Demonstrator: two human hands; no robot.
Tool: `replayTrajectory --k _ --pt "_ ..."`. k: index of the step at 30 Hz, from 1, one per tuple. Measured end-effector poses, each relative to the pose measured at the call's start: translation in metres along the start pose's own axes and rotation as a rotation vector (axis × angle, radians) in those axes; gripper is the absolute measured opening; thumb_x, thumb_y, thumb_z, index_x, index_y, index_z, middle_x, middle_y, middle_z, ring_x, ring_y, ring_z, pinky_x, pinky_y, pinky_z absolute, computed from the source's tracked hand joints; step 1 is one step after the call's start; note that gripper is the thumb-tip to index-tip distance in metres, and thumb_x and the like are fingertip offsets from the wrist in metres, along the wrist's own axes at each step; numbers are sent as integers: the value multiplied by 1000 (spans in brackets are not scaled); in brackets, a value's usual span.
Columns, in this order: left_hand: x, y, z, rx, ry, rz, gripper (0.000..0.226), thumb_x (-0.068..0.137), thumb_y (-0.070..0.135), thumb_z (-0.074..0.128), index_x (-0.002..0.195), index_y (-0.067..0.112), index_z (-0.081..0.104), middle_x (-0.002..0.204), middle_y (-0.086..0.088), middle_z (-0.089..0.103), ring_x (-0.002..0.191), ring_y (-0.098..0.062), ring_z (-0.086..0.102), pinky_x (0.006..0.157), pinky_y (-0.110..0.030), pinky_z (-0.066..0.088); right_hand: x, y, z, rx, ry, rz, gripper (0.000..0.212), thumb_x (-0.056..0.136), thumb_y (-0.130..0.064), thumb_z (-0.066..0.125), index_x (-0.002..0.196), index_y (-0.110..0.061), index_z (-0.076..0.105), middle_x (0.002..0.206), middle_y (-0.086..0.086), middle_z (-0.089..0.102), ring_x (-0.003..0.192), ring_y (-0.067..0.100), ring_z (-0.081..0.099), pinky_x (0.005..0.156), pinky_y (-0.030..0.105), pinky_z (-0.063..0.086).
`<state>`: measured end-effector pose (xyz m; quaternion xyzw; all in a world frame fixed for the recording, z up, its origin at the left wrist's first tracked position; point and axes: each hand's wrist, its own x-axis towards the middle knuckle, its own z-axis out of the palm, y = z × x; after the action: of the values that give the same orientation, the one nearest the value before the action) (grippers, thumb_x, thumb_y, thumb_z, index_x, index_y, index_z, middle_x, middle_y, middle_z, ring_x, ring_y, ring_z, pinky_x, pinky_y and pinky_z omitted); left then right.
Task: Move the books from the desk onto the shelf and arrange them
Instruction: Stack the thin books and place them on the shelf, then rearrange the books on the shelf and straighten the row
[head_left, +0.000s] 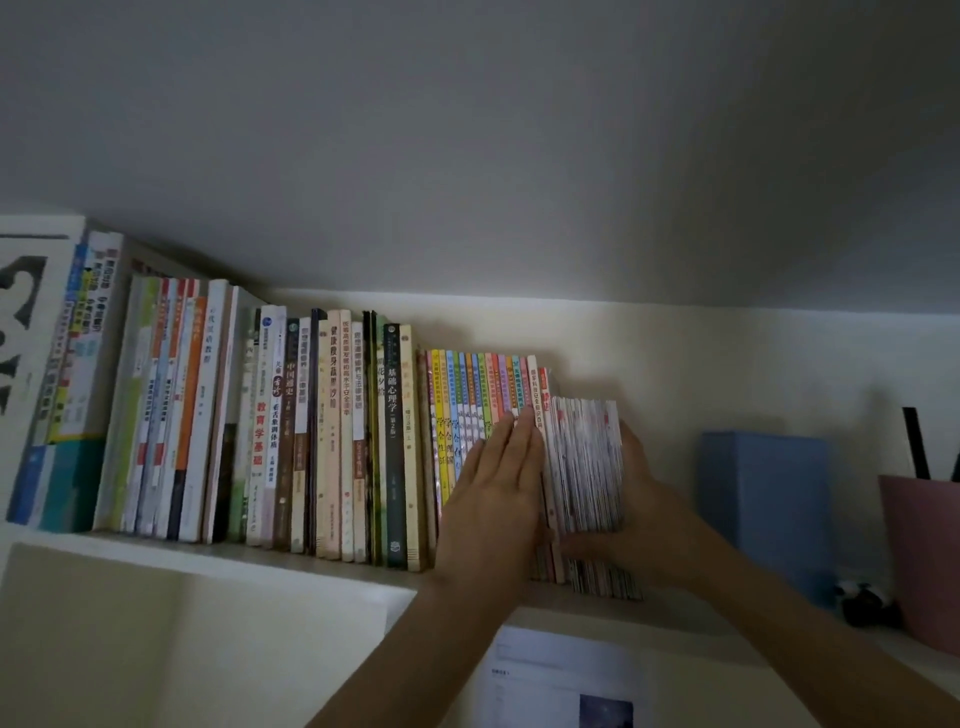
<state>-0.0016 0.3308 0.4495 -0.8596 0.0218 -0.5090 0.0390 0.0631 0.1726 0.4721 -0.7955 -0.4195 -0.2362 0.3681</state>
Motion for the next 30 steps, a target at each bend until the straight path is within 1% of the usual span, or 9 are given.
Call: replayTrajectory --k 3,7,13,16,19,21,23,25,30 --pt "-5 7 2 16 -122 -20 95 96 25 55 151 16 -22 151 -1 -37 141 -21 -33 114 -39 -19 -1 1 4 15 27 -29 141 54 -34 94 152 -28 -8 130 -26 41 109 -12 50 101 24 45" --pt "-5 5 4 29 -146 -25 100 93 40 58 152 17 -20 156 0 -33 144 -19 -30 116 -39 -15 -3 2 9 11 56 -13 141 56 -31 93 151 -32 -11 145 -7 39 121 7 45 102 33 45" --pt "-18 -7 -4 -31 -79 46 86 92 33 61 156 19 5 164 -1 -9 150 -19 -12 122 -41 -2 -13 -5 20 -80 167 11 130 58 -17 93 152 -25 3 146 8 38 133 27 43 108 48 41" --pt "-42 -44 -12 76 -6 -36 84 92 36 60 156 24 7 164 -1 -10 149 -22 -15 120 -44 -9 -22 -24 24 -387 245 5 138 58 -36 92 154 -25 -7 160 12 10 146 34 17 115 55 24" --pt "-48 -71 -16 83 -92 -72 86 93 50 55 156 22 5 163 2 -15 147 -22 -22 122 -48 -4 -16 -44 32 -601 233 -13 136 60 -56 85 153 -28 -10 158 15 -14 146 41 2 114 64 19" --pt "-42 -75 -19 138 -125 -29 89 91 52 57 156 20 6 163 0 -13 147 -24 -23 122 -48 -7 -8 -53 37 -673 247 43 139 55 -66 81 153 -29 -9 156 19 -20 146 43 -6 111 70 13" --pt "-38 -78 -20 223 -94 -2 90 88 51 61 155 19 11 164 -2 -5 149 -28 -15 120 -49 -7 0 -57 41 -822 277 -35 140 48 -72 80 157 -20 8 160 23 -7 147 44 -1 107 74 6" --pt "-37 -81 -20 266 -51 20 88 83 52 65 153 19 23 164 -3 8 150 -31 -2 120 -54 4 10 -60 48 -957 235 -183 134 47 -72 80 154 -12 26 162 21 8 149 40 9 109 72 5" --pt "-35 -90 -22 279 -34 109 88 74 53 73 145 12 44 155 -10 35 144 -35 28 117 -51 22 34 -70 74 -1030 171 -274 124 50 -76 78 148 -9 40 157 15 31 145 36 27 111 70 14"
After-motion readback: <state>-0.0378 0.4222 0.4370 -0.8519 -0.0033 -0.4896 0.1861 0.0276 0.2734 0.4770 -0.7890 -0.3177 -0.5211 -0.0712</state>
